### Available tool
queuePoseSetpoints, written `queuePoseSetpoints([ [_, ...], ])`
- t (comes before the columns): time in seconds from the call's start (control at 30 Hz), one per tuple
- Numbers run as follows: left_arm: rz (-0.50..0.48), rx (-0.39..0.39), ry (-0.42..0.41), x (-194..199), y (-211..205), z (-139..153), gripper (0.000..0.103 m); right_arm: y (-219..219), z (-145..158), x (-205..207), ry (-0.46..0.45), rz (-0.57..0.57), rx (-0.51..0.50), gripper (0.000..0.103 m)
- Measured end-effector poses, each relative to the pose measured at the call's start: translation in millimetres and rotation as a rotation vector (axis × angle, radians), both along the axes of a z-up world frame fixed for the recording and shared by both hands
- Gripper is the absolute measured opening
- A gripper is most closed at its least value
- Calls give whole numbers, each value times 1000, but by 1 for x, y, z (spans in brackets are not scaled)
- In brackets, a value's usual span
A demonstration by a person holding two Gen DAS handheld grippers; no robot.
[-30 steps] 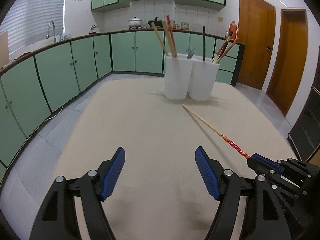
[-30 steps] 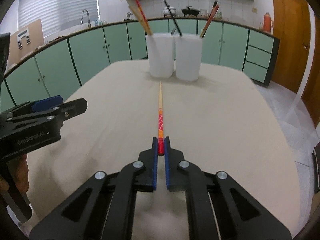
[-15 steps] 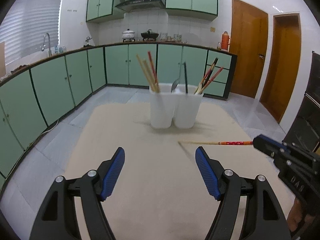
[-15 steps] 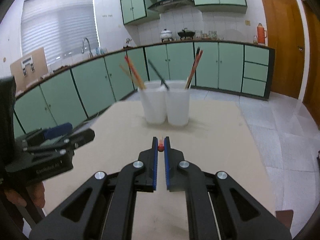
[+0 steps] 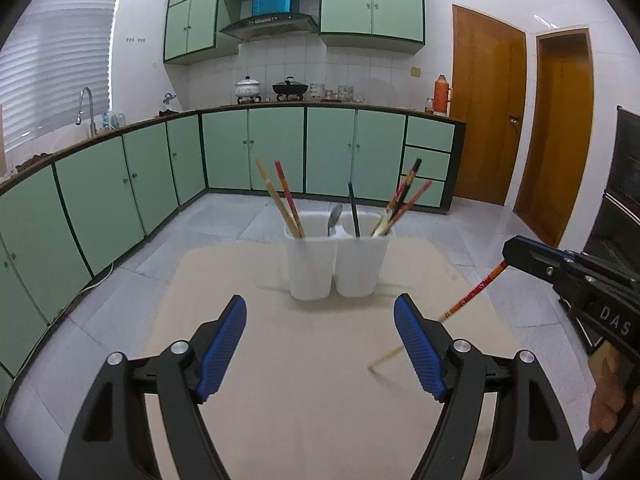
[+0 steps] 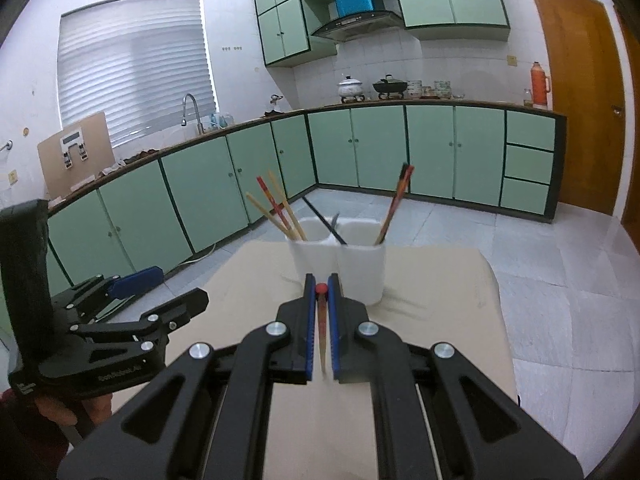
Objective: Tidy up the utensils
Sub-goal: 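Lift the chopstick with the right gripper and carry it upright over the holders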
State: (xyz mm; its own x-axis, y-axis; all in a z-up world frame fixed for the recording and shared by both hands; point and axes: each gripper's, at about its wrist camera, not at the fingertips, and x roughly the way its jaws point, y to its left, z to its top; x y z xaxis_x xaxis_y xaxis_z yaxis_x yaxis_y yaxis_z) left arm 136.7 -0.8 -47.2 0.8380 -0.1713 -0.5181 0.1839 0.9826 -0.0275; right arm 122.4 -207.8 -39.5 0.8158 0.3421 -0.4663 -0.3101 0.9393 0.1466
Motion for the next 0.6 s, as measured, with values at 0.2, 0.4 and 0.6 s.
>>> queuePoseSetpoints([
  [0.2, 6, 0, -45, 16, -2, 27, 76, -6, 31, 20, -28, 7, -13, 5],
  [0.4, 6, 7, -80, 34, -5, 49, 77, -8, 59, 34, -79, 9, -22, 5],
  [0.6, 17, -1, -121, 49, -6, 70, 77, -5, 87, 42, -137, 25, -37, 5],
])
